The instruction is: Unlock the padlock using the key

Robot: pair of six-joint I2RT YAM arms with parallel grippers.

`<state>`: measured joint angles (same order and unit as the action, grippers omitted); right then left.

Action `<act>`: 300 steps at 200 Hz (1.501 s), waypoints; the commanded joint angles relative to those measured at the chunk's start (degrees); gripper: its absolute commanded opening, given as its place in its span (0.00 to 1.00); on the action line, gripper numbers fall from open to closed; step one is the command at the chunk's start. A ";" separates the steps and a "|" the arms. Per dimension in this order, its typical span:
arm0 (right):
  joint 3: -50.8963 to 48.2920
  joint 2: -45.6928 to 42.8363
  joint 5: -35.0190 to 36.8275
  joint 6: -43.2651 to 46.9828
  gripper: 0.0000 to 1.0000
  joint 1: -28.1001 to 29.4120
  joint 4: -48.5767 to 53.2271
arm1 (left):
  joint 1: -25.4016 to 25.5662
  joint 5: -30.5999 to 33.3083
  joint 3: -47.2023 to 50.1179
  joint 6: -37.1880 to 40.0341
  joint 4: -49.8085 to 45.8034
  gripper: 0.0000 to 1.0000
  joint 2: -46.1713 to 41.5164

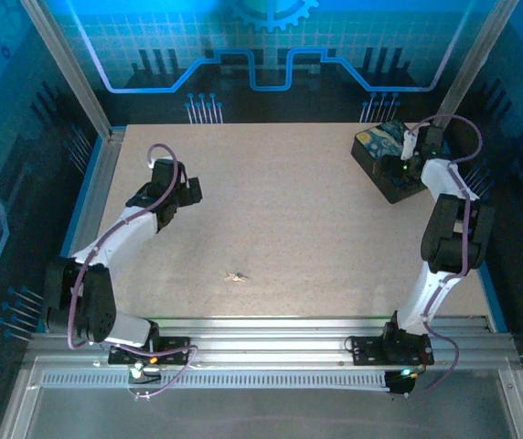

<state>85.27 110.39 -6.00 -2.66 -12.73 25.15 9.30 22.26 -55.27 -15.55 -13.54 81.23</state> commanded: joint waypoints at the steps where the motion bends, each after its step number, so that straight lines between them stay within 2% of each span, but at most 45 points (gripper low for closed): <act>1: 0.50 1.39 -3.51 2.09 0.91 3.19 6.14 | 0.53 -0.34 -2.61 -1.59 -2.83 0.99 -2.57; 42: -4.82 -0.21 -3.58 1.16 0.90 13.96 8.09 | 1.54 -0.38 -5.66 -1.53 -4.72 0.99 -2.38; 59: -7.57 -1.15 -3.20 -2.67 0.90 19.49 6.78 | 1.91 -0.31 -6.08 -1.60 -5.09 0.99 -2.78; 80: -9.70 -2.05 -6.58 -8.13 0.89 26.77 3.62 | 2.12 -0.10 -6.00 -1.70 -5.42 0.99 -3.60; 105: -8.55 -3.02 -9.93 -12.78 0.90 36.13 0.12 | 2.21 -0.25 -5.69 -1.85 -5.94 0.99 -4.33; 120: -6.28 -4.08 -11.29 -14.80 0.91 39.30 -0.15 | 2.21 -0.99 -5.80 -2.24 -6.52 0.99 -4.37; 136: -5.48 -6.58 -12.05 -16.28 0.91 39.60 -0.63 | 2.38 -2.67 -5.82 -3.19 -6.86 0.99 -3.86; 156: -6.35 -9.91 -8.93 -16.25 0.91 36.86 1.45 | 3.61 -5.59 -5.60 -5.22 -7.21 0.99 -2.83; 192: -14.01 -14.10 -3.80 -18.46 0.88 28.25 3.60 | 9.86 -6.74 -6.44 -7.08 -8.48 0.99 1.06; 206: -17.57 -15.60 -1.67 -19.07 0.87 25.72 3.23 | 12.21 -9.08 -7.30 -8.50 -9.07 0.99 3.14; 225: -20.68 -16.58 -2.38 -19.30 0.85 23.78 2.94 | 15.70 -11.36 -8.82 -9.48 -9.51 0.98 6.00; 242: -22.58 -17.11 -3.57 -19.31 0.81 24.01 2.22 | 17.71 -11.95 -10.35 -11.23 -10.32 0.98 8.27; 265: -24.49 -17.05 -6.34 -20.70 0.75 25.54 0.47 | 18.03 -13.89 -11.17 -13.65 -10.17 0.98 9.45; 300: -24.04 -15.29 -4.32 -24.61 0.73 32.59 -1.08 | 18.03 -15.47 -12.73 -13.79 -11.90 0.98 9.55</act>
<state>63.18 92.38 -8.93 -22.74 13.87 20.80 27.44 9.67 -65.14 -27.40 -22.92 90.54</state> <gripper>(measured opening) 0.733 0.979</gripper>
